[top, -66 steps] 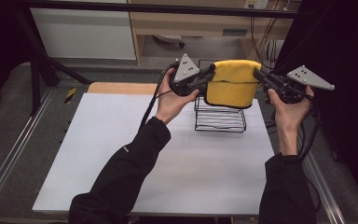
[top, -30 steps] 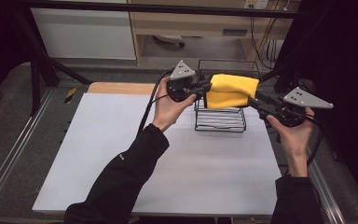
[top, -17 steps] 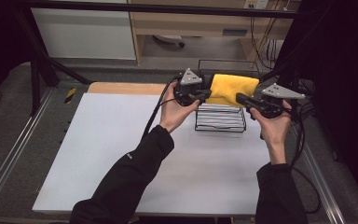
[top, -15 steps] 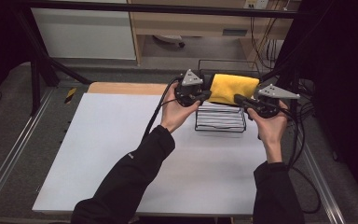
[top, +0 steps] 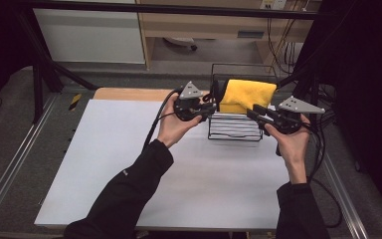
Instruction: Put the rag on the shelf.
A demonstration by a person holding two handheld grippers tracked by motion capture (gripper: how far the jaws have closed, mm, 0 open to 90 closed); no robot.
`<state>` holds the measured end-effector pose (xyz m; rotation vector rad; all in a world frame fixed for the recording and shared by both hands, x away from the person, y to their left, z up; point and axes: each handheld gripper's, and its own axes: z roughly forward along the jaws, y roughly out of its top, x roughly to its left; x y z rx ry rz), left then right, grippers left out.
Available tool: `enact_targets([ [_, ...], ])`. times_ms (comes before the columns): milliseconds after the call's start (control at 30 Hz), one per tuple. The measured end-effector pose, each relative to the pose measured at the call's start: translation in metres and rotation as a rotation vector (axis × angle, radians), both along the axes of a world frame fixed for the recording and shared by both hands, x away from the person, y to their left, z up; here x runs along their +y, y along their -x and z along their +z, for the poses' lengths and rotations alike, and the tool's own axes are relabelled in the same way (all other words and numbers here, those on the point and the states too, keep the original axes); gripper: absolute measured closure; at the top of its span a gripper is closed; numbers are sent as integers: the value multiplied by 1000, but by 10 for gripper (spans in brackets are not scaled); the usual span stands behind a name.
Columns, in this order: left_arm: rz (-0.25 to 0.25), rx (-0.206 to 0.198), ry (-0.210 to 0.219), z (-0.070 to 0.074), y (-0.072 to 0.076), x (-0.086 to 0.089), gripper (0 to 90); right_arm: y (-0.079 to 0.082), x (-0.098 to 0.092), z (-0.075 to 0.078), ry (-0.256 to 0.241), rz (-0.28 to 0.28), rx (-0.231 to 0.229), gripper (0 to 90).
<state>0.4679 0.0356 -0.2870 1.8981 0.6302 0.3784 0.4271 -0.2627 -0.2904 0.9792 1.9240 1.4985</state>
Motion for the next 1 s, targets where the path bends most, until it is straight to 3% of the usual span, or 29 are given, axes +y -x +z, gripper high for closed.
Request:
enact_targets([
  [200, 13, 31, -38, -19, 15, 30, 570, 13, 5, -8, -1, 15, 34, 433],
  [333, 35, 46, -74, -36, 26, 54, 461, 18, 9, -20, -17, 20, 58, 352],
  [467, 33, 93, -92, -55, 36, 81, 371, 22, 14, -35, -26, 24, 95, 249],
  [733, 79, 151, -106, -92, 58, 143, 221, 30, 21, -69, -23, 27, 139, 124],
  [1000, 168, 170, -147, -126, 81, 204, 81, 39, 15, -109, 4, 11, 173, 54],
])
